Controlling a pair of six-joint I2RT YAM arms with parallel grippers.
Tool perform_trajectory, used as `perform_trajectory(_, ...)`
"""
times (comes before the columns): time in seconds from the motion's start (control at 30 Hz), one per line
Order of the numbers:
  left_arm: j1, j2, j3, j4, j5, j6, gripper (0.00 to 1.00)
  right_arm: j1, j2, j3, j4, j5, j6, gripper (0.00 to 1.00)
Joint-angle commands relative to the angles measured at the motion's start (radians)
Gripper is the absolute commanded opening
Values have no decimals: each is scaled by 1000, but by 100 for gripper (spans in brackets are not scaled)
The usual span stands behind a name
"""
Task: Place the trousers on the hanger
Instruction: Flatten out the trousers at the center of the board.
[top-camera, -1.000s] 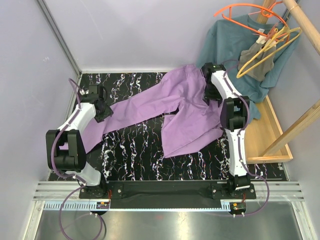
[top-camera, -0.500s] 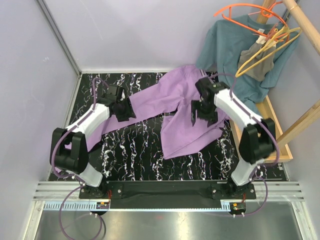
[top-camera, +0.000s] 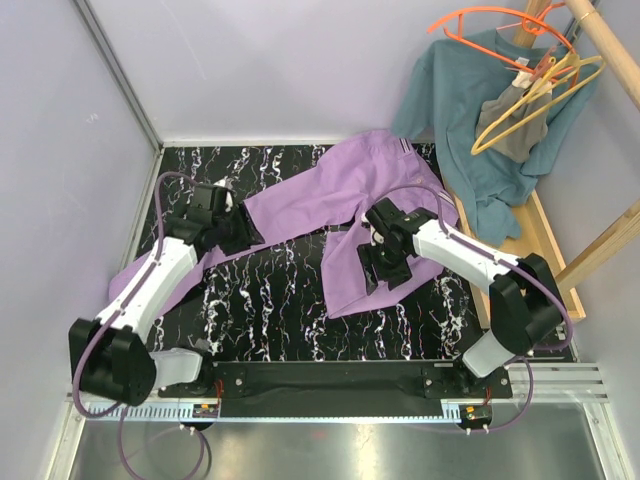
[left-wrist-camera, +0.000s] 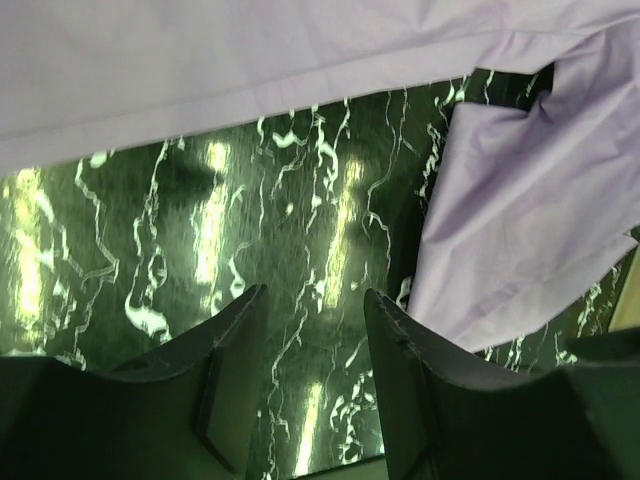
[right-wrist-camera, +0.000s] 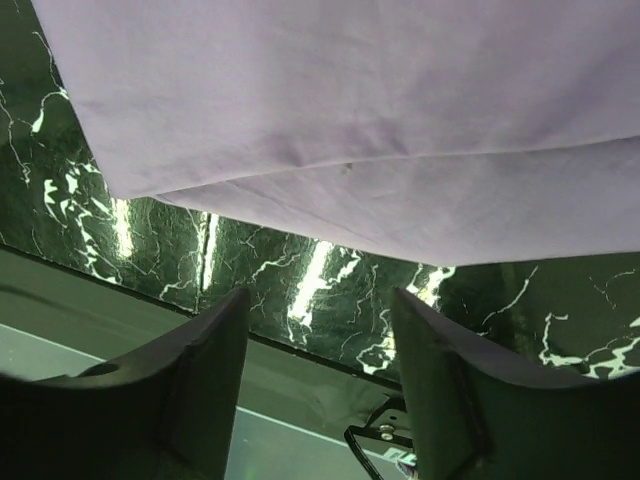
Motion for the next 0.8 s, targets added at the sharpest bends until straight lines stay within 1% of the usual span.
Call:
perform_trajectory(0.0, -5, -123, -41, -44, -12, -30, 48, 29, 3, -15, 66, 28, -66, 63)
perform_trajectory(0.03, -5, -146, -69, -54, -15, -33, 47, 39, -7, -29, 91, 47, -66, 63)
perform_trajectory(0.1, -5, -221, -98, -57, -21, -44, 47, 41, -23, -50, 115, 30, -67, 62)
perform_trajectory(0.13, -5, -244, -112, -66, -27, -51, 47, 44, -15, -49, 115, 33, -69, 64)
perform_trajectory(0.2, -6, -306, -150, -78, -36, -71, 47, 53, 14, -42, 112, 35, -70, 68)
perform_trajectory(0.23, -6, -324, -164, -92, -35, -76, 47, 59, 22, -44, 115, 38, -66, 74)
perform_trajectory(0.3, -5, -372, -175, -113, -50, -82, 47, 69, 41, -58, 115, 47, -52, 78)
perform_trajectory(0.37, -5, -399, -185, -123, -61, -85, 47, 75, 68, -65, 119, 56, -38, 80)
perform_trajectory(0.43, -5, -426, -191, -135, -65, -88, 47, 76, 81, -64, 130, 96, -8, 80)
perform_trajectory(0.6, -5, -484, -201, -167, -45, -116, 47, 82, 132, -62, 136, 111, 17, 80)
perform_trajectory(0.67, -5, -508, -192, -181, -55, -108, 47, 85, 150, -58, 110, 125, 25, 82)
perform_trajectory(0.77, -5, -502, -152, -218, -76, -79, 48, 89, 155, -76, 101, 133, 45, 85)
